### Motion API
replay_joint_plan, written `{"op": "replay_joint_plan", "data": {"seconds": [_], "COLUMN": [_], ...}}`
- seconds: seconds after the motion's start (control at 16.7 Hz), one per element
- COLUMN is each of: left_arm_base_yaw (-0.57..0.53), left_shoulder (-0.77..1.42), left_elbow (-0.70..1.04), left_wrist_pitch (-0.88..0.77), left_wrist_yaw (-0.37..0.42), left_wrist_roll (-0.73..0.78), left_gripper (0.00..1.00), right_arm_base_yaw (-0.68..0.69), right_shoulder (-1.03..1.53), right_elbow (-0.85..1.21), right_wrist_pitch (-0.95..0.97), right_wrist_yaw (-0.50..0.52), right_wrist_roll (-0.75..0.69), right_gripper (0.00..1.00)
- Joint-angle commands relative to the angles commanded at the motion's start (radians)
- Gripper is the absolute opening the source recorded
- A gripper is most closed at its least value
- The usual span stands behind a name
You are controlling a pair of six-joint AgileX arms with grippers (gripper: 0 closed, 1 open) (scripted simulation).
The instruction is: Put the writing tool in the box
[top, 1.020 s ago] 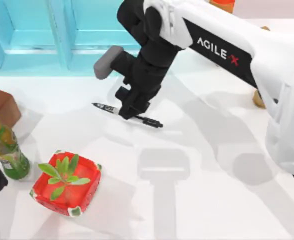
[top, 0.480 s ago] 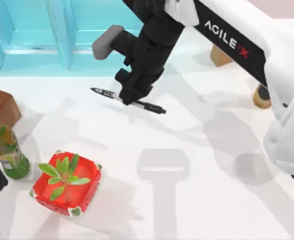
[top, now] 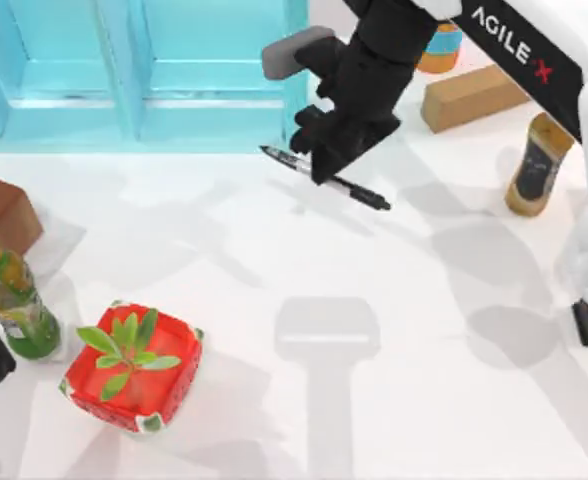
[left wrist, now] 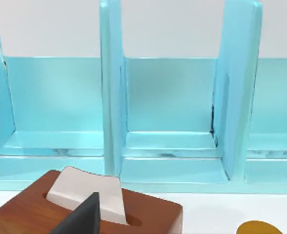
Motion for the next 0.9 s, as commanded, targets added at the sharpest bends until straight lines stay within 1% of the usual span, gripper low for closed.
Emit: {"op": "replay_joint_plan", "data": {"seconds": [0.24, 0.42, 0.6, 0.9], "left_arm_base_yaw": [0.0, 0.0, 0.0, 0.0], "left_shoulder": [0.0, 0.0, 0.0, 0.0], "left_elbow": [0.0, 0.0, 0.0, 0.0], "left_wrist_pitch": [0.0, 0.0, 0.0, 0.0], "left_wrist_yaw": [0.0, 0.0, 0.0, 0.0], "left_wrist_roll": [0.0, 0.0, 0.0, 0.0], "left_gripper": [1.0, 1.0, 1.0, 1.0], "right_arm_base_yaw": [-0.183, -0.319, -0.45, -0.626], "right_shoulder": [-0.093, -0.178, -0.202, -0.222], "right_elbow": [0.017, 0.015, -0.05, -0.225], "right_wrist_pitch": [-0.062, -0.088, -0.117, -0.147], "right_wrist_yaw": [0.053, 0.109, 0.211, 0.43], "right_wrist_roll": [0.233, 0.434, 0.692, 1.167], "right_gripper": [0.0, 0.0, 0.0, 0.0]}}
